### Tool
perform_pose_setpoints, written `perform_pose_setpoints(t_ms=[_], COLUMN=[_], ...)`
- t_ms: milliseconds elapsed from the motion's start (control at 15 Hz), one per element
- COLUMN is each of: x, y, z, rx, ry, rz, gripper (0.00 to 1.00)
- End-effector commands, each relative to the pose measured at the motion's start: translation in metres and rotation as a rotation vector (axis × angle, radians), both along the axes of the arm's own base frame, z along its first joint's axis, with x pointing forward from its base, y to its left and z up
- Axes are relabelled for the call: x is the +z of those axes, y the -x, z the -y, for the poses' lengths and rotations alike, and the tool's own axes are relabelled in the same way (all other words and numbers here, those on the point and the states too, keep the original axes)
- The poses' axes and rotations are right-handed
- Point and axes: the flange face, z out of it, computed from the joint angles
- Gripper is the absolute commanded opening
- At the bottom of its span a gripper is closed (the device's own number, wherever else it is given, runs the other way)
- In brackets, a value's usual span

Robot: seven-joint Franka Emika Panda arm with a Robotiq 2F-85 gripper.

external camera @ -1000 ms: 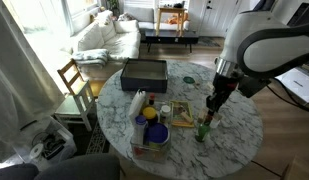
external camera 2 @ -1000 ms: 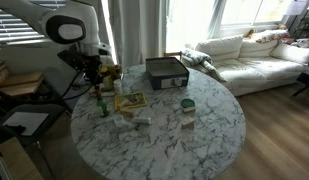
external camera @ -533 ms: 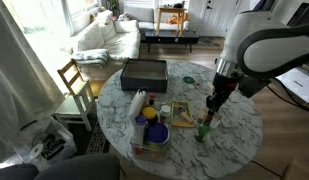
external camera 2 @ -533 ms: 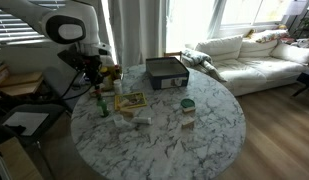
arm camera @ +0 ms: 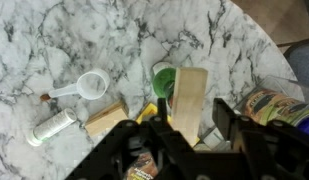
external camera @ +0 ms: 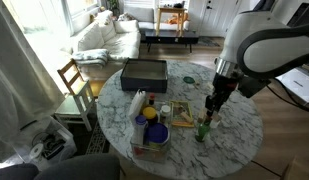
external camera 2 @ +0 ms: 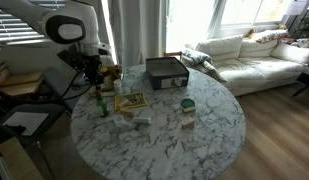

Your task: Pick up the green hot sauce bottle to make it stand upright and place a wooden block on top of it

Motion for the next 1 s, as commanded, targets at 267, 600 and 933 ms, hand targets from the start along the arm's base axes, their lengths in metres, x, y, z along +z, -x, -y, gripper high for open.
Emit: perform_pose_setpoints(t_ms=[267, 600, 933], x=[0.008, 0.061, 0.11], y=[0.002, 0.013, 0.018], z=[0.005, 0.001, -0.002], rx=[-0.041, -0.295, -0.566], ry=[0.005, -0.05, -0.064], rz=[0.014, 0.035, 0.057], gripper=[1.0, 1.0, 1.0])
